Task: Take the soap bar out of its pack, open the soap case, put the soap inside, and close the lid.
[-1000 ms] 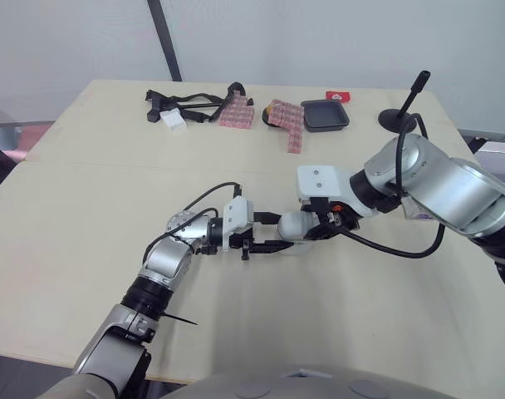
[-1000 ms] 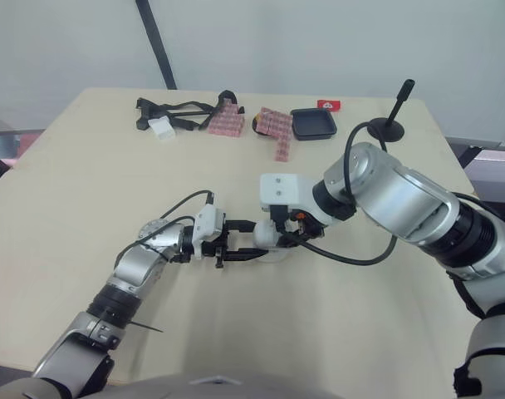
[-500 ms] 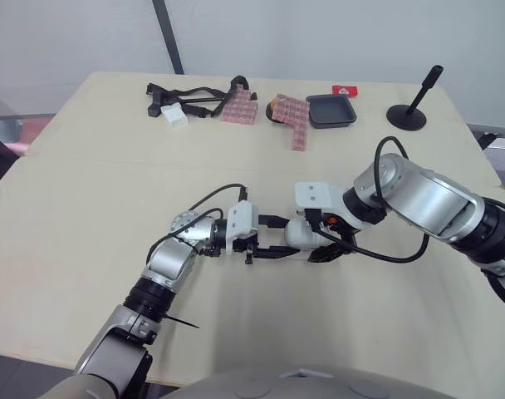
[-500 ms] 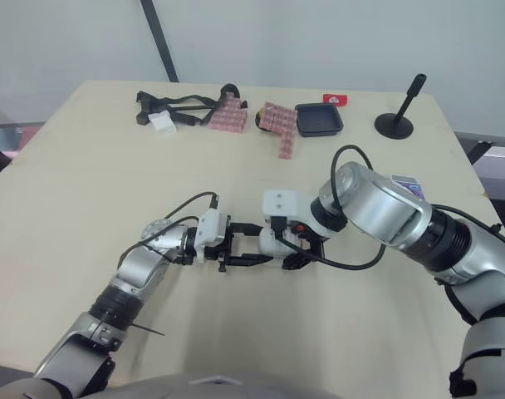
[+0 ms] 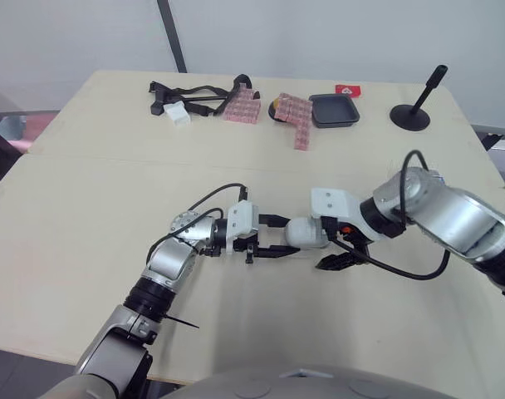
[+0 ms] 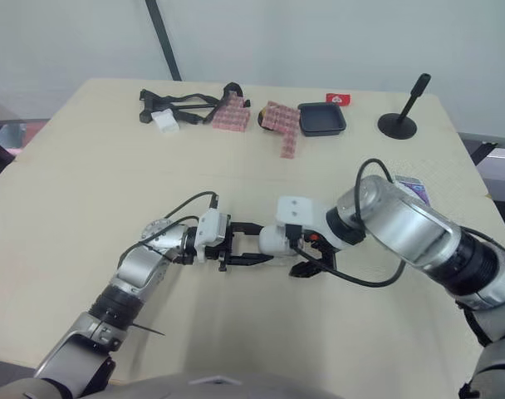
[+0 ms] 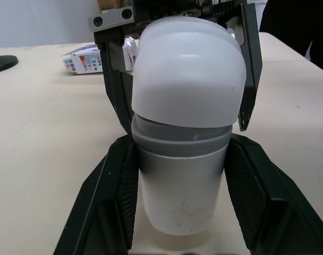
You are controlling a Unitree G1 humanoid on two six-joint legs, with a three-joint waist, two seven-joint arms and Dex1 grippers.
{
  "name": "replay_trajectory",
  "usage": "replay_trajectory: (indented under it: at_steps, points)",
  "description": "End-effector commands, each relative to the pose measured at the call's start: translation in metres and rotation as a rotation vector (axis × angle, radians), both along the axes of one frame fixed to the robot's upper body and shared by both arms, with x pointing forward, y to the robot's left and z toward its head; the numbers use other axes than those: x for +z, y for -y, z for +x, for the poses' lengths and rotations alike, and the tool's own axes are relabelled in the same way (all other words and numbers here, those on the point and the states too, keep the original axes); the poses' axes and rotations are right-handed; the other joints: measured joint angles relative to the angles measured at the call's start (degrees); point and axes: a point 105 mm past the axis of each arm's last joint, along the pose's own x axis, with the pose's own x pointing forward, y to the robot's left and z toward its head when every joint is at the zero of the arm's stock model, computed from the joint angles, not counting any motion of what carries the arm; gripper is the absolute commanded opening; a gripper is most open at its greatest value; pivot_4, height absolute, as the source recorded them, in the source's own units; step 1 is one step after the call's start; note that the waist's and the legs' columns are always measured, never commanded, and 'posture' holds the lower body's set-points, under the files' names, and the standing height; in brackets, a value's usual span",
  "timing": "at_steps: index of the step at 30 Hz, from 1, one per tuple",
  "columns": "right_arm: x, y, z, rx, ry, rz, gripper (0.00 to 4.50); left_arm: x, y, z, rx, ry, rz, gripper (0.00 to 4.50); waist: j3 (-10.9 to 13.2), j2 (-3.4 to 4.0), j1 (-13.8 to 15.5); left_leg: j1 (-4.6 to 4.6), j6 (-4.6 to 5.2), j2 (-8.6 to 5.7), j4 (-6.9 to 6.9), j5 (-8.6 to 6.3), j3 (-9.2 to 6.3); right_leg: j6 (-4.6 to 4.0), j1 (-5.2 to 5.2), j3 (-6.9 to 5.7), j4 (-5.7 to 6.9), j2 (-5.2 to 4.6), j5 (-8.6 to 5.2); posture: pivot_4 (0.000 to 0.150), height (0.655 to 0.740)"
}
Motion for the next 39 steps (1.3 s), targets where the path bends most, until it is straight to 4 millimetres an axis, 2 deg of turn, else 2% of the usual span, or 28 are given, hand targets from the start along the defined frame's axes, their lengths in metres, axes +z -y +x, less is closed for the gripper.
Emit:
replay_trajectory:
  at_steps: [1,6,10,14,17,20,25,29,33,39]
  points:
    - [0.011,0.011,-0.002,-0.055,0.066,0.139,4.48,-0.002,-0.004,0.000,0.003,0.001,0.017,1.87,0.0,0.00,0.2,-0.03,0.00,0.01,0.00,0.00,-0.01,0.00,0.00,-0.01,-0.03,0.00,0.00,0.150,0.7400]
    - [0.013,0.029,0.003,-0.182,0.126,0.299,4.48,-0.002,-0.005,0.000,0.002,0.000,0.019,1.87,0.0,0.00,-0.1,-0.03,0.01,-0.01,0.01,0.00,-0.01,0.00,-0.03,0.00,-0.04,-0.04,0.00,0.150,0.7400]
    - [0.009,0.041,0.005,-0.214,0.190,0.318,4.48,-0.002,-0.006,0.000,0.002,-0.001,0.020,1.87,0.0,0.00,-0.3,-0.03,0.03,0.00,0.03,0.00,-0.02,0.00,-0.02,-0.01,-0.03,-0.04,0.00,0.150,0.7400]
    - [-0.007,0.069,0.002,-0.279,0.245,0.314,4.48,-0.001,-0.008,0.005,0.019,-0.002,0.022,1.87,0.0,-0.02,0.0,-0.03,0.04,0.01,0.05,0.00,-0.05,0.00,-0.01,-0.03,-0.02,-0.04,0.00,0.150,0.7400]
    - [-0.012,0.080,0.002,-0.337,0.279,0.366,4.48,0.000,-0.009,0.008,0.031,-0.002,0.022,1.87,0.0,-0.02,-0.3,-0.11,0.15,-0.04,0.14,-0.06,-0.05,0.00,-0.01,-0.04,-0.06,-0.11,-0.01,0.150,0.7400]
    - [-0.027,0.097,0.005,-0.474,0.305,0.379,4.48,0.000,-0.010,0.008,0.033,-0.003,0.024,1.87,0.0,-0.01,-0.6,-0.08,0.19,-0.04,0.21,-0.07,-0.03,0.00,-0.02,-0.03,0.00,-0.12,0.00,0.150,0.7400]
    - [-0.029,0.101,0.003,-0.569,0.345,0.485,4.48,0.000,-0.013,0.008,0.035,-0.002,0.031,1.87,0.0,0.00,-0.8,-0.06,0.47,-0.04,0.21,-0.17,-0.04,-0.01,-0.03,-0.04,0.06,-0.13,-0.01,0.150,0.7400]
    - [-0.020,0.100,-0.003,-0.516,0.339,0.560,4.48,0.001,-0.014,0.009,0.036,-0.001,0.036,1.87,0.0,0.00,-1.0,-0.06,0.52,-0.05,0.22,-0.17,-0.05,0.00,-0.02,-0.03,0.07,-0.15,-0.01,0.150,0.7400]
    - [-0.019,0.098,-0.014,-0.435,0.357,0.616,3.37,0.001,-0.014,0.010,0.033,0.000,0.039,1.87,0.0,0.00,-0.9,-0.07,0.56,-0.04,0.22,-0.18,-0.05,-0.01,-0.02,-0.05,0.07,-0.15,-0.01,0.150,0.7400]
    - [-0.017,0.094,-0.025,-0.338,0.377,0.645,1.26,0.001,-0.013,0.010,0.030,0.002,0.038,1.87,0.0,0.01,-1.2,-0.08,0.65,-0.05,0.25,-0.21,-0.05,-0.01,-0.03,-0.07,0.08,-0.18,-0.01,0.150,0.7400]
